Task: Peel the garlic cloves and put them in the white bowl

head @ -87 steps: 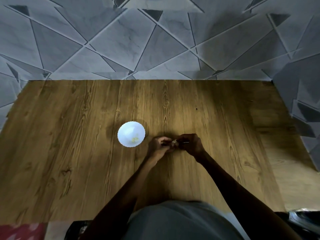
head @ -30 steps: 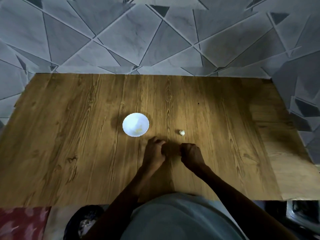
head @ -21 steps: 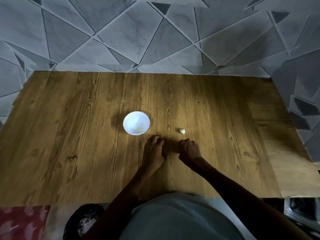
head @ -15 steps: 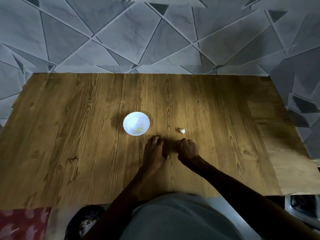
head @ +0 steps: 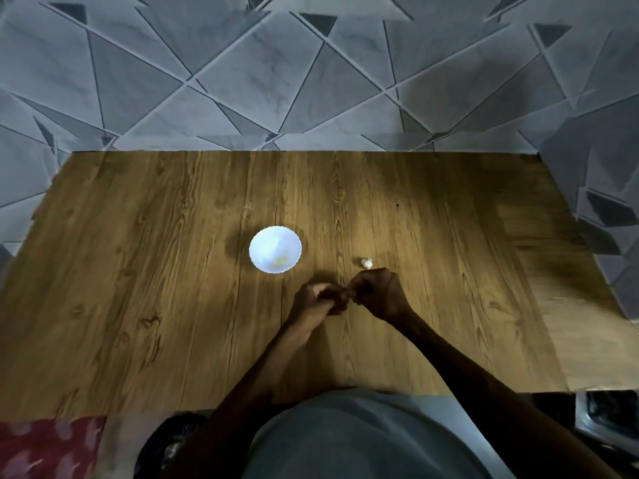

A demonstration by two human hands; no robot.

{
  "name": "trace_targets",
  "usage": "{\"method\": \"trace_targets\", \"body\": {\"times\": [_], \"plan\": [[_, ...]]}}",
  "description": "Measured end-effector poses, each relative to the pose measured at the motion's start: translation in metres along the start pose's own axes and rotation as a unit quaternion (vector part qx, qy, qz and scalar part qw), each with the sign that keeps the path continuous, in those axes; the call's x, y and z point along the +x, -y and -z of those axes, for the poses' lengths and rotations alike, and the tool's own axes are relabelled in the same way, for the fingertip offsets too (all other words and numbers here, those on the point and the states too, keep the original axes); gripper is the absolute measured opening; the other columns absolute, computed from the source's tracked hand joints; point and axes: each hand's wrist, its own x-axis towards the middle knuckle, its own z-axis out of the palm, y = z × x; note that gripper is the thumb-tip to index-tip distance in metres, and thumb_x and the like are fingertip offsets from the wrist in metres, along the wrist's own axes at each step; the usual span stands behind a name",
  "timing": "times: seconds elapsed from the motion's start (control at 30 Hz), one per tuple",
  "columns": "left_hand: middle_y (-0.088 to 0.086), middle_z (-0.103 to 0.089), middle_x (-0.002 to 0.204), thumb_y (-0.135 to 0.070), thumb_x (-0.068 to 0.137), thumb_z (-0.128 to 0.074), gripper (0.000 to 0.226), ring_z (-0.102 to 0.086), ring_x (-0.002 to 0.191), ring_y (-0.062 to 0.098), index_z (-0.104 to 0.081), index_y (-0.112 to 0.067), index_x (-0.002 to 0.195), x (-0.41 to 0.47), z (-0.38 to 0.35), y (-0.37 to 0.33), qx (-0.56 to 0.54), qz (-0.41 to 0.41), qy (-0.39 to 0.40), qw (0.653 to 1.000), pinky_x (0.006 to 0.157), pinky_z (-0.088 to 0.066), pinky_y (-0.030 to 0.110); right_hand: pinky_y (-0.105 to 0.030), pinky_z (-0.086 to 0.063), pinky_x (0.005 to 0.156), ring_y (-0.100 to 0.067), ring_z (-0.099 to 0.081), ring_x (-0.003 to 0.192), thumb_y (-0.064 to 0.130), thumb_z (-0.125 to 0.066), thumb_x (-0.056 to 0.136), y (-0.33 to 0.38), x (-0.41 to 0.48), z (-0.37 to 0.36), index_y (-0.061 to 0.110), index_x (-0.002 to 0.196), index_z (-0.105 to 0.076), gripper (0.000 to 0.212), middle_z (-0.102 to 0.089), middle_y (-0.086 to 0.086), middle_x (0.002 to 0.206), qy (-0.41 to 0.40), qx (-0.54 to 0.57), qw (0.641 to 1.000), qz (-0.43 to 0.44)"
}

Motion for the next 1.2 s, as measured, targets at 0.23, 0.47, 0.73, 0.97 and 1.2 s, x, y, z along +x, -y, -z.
{"method": "trace_targets", "body": {"times": [0.23, 0.47, 0.73, 0.97, 1.2], "plan": [[0.012, -0.072, 0.081, 0.009, 0.085, -0.064, 0.012, -0.071, 0.075, 0.018, -0.071, 0.004, 0.093, 0.0, 0.004, -0.007, -0.097, 0.002, 0.021, 0.995, 0.068, -0.055, 0.02, -0.009, -0.052, 0.062, 0.003, -0.067, 0.07, -0.002, -0.076, 0.08, 0.001, -0.003, 0.0, 0.011, 0.081, -0.074, 0.013, -0.069, 0.01, 0.075, -0.017, 0.04, 0.999, 0.025], [0.017, -0.074, 0.09, 0.003, 0.082, -0.071, 0.017, -0.072, 0.081, 0.021, -0.073, 0.004, 0.099, -0.002, 0.007, -0.012, -0.042, -0.09, 0.012, 0.995, 0.074, -0.056, 0.025, -0.033, -0.06, 0.07, -0.028, -0.073, 0.08, -0.004, -0.069, 0.084, 0.005, -0.011, 0.01, -0.006, 0.094, -0.072, 0.01, -0.074, -0.016, 0.086, -0.026, 0.329, 0.937, -0.116], [-0.006, -0.076, 0.088, -0.011, 0.084, -0.073, 0.013, -0.07, 0.083, 0.002, -0.077, -0.014, 0.095, -0.005, 0.005, -0.015, 0.182, -0.28, -0.006, 0.943, 0.079, -0.056, 0.021, -0.033, -0.059, 0.077, -0.035, -0.069, 0.098, -0.01, -0.054, 0.09, -0.005, -0.019, 0.018, -0.007, 0.102, -0.069, 0.019, -0.072, -0.021, 0.097, 0.03, 0.475, 0.861, -0.179], [0.017, -0.074, 0.088, 0.013, 0.088, -0.057, 0.016, -0.073, 0.084, 0.024, -0.069, 0.006, 0.094, -0.001, 0.007, -0.027, -0.229, 0.078, 0.064, 0.968, 0.075, -0.059, 0.025, -0.038, -0.062, 0.071, -0.019, -0.073, 0.076, -0.002, -0.076, 0.079, 0.017, -0.013, 0.01, 0.004, 0.085, -0.074, 0.009, -0.075, -0.006, 0.081, -0.091, 0.275, 0.949, -0.125], [0.009, -0.076, 0.091, -0.004, 0.083, -0.073, 0.017, -0.072, 0.087, 0.021, -0.074, -0.002, 0.099, -0.001, 0.011, -0.017, -0.007, -0.127, 0.024, 0.992, 0.086, -0.057, 0.033, -0.034, -0.059, 0.073, -0.027, -0.073, 0.085, -0.006, -0.064, 0.086, 0.015, -0.013, 0.015, -0.006, 0.095, -0.07, 0.011, -0.074, -0.017, 0.089, -0.048, 0.392, 0.907, -0.149]]}}
